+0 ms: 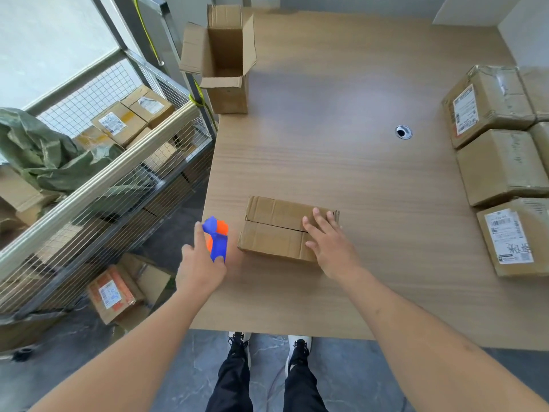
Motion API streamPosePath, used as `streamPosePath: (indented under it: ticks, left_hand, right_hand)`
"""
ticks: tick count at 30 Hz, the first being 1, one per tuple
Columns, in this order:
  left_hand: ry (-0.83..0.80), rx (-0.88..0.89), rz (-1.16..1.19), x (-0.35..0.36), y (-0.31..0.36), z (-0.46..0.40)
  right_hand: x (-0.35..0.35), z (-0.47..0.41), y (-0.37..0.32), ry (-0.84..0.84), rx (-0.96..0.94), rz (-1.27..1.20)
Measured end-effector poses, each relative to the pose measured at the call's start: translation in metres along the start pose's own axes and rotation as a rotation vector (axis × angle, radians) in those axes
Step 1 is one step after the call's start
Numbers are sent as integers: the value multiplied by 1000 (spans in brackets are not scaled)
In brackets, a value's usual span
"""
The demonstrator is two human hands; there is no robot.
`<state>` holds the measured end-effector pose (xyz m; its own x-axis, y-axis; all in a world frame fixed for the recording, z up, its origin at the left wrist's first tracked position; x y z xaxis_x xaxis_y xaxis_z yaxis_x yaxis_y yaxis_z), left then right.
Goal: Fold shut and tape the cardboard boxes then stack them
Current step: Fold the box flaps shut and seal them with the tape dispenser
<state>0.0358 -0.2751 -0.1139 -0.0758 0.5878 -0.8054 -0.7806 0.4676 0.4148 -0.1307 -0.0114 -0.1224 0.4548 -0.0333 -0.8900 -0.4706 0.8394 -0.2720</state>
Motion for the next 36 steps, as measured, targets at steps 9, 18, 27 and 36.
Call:
streamPosePath:
  ticks: [9, 18, 27, 36]
  left_hand:
    - [-103, 761, 55, -39, 86, 7]
    - [-295, 902, -429, 6, 117, 21]
    - [-296, 910, -461, 9, 118, 20]
    - [-306, 854, -455, 4, 119, 26]
  right_hand:
    - [8, 25, -15, 52, -92, -306]
    - [-8, 29, -2, 34, -4, -642]
    - [-24, 25, -11, 102, -180, -503]
    - [-35, 10, -25, 111, -87, -478]
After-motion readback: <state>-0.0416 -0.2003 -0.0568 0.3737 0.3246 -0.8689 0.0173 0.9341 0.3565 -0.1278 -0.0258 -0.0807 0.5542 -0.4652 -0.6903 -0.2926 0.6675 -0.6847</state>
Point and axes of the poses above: each hand's wrist, its own z-axis away from the middle knuckle, its own x-axis out of the palm, y = z × x, the point moved 6 cm from there along -z, towards the middle knuckle, and after that the axes turned 1 degree about y, right-handed, at the moved point
